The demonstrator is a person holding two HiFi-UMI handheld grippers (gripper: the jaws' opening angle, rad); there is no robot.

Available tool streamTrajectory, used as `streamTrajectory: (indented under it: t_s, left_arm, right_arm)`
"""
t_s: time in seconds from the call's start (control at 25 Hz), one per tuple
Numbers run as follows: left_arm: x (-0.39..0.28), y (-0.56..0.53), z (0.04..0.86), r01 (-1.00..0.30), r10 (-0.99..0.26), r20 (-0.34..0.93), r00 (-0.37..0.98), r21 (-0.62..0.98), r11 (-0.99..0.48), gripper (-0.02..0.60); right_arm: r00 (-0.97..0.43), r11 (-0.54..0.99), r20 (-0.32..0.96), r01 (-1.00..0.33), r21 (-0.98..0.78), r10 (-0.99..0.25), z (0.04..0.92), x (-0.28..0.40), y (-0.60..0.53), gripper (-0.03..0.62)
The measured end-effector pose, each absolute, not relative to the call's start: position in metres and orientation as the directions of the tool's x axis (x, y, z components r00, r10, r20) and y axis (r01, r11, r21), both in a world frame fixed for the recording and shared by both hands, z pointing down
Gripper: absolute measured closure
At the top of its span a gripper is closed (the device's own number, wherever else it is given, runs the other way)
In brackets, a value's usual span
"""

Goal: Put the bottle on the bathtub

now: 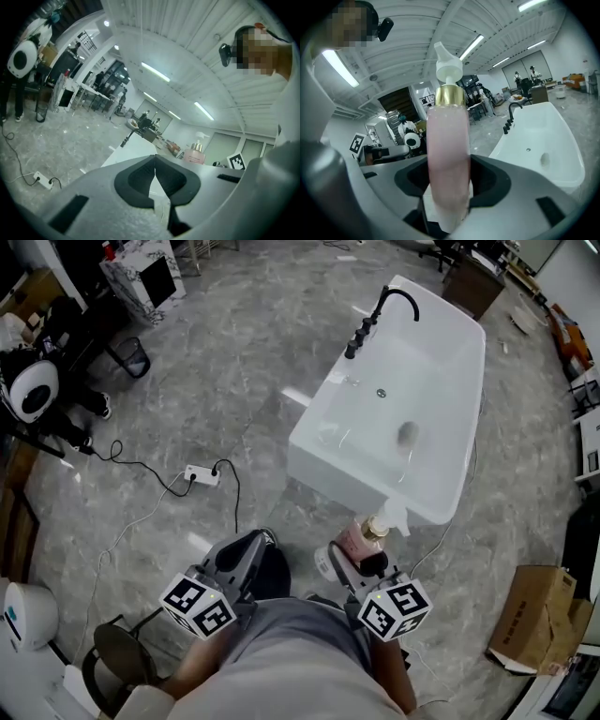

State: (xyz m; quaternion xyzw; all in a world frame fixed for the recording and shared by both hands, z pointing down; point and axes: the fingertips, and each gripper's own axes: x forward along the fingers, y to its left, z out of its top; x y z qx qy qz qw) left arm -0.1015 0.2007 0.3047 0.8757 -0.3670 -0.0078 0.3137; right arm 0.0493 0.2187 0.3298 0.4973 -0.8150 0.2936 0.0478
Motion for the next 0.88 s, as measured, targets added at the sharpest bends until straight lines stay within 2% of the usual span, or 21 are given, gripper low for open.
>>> streamTrajectory:
  t_s: [0.44,0.88]
  left_arm:
    - [-0.155,0.103,0.295,-0.613,-0.618,0.196,0.761,0.528,-0.588,0.572]
    - [-0.168,0.074,0.299,-0.585,-0.592,0.189,0.784,0.546,-0.600,0.572]
  right_arm:
    - [-0.513,0.343,0.352,-0.827,-0.445,-0.783,0.311,-0.001,0.126,0.375]
    - [-0.525,0.370,0.327,-0.823,-0.431,-0.786,0.309,-0.026,0.093,0.375]
